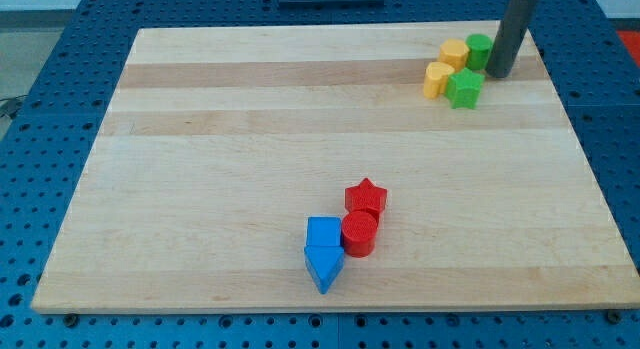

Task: Form a triangle with yellow blocks and green circle

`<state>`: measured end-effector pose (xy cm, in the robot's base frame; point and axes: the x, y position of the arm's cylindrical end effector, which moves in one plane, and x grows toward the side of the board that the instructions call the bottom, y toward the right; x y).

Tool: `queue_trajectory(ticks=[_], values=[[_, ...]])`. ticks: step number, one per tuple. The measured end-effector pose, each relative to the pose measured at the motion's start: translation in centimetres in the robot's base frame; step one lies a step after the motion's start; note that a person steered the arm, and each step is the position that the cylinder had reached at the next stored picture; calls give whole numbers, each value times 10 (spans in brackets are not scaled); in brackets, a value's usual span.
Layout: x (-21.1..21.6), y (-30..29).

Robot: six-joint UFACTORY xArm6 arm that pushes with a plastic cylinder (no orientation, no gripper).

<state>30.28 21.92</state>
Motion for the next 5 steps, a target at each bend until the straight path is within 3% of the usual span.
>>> queue_trajectory(ticks=[5], values=[[0, -106]])
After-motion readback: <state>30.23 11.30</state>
